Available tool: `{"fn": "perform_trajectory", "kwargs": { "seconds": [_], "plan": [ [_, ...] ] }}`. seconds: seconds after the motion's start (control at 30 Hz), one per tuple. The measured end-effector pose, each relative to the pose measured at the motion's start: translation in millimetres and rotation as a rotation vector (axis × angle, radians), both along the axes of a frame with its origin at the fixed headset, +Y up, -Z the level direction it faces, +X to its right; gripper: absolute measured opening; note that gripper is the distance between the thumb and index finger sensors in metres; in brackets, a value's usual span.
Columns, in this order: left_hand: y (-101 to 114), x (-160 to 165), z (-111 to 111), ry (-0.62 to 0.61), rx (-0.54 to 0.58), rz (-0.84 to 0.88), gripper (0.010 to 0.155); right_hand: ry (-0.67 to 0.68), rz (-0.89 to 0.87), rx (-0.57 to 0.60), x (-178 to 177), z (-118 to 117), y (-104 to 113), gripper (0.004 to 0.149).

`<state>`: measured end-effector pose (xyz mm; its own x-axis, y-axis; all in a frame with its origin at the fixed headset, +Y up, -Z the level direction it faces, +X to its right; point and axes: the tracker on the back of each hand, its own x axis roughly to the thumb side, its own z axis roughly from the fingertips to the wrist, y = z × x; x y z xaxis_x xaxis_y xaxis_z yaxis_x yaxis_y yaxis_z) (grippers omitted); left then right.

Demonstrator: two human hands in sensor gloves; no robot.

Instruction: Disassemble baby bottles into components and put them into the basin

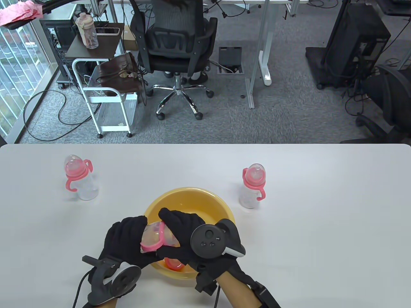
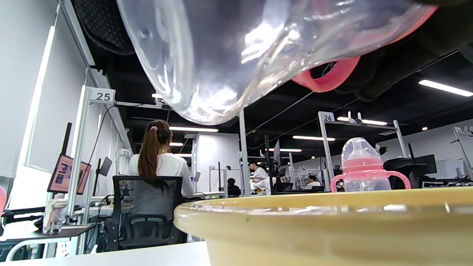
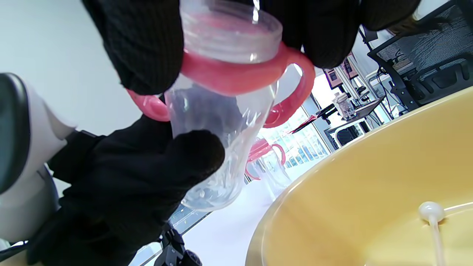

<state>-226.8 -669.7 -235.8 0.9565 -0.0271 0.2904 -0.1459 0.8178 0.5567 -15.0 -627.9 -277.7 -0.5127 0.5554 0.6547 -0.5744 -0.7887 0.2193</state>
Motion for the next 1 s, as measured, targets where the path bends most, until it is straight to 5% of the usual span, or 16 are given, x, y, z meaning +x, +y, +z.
{"fn": "perform_trajectory", "kwargs": {
  "seconds": [0.57, 0.77, 1.0],
  "plan": [
    [-12.3, -33.9, -13.3, 0.194, -0.042, 0.143, 0.1, -0.216, -0.082, -0.087, 27.0, -11.0, 7.0, 0.082],
    [-12.5, -45.1, -15.1, 0.259, -0.038, 0.214, 0.1, -0.312, 0.112, -0.23, 21.7, -28.7, -1.3, 0.077],
    [-14.9, -47.3, -16.9, 0.279, -0.048, 0.22, 0.1, -0.308, 0.499, -0.299, -26.5, -53.2, -20.6, 0.077]
  ]
}}
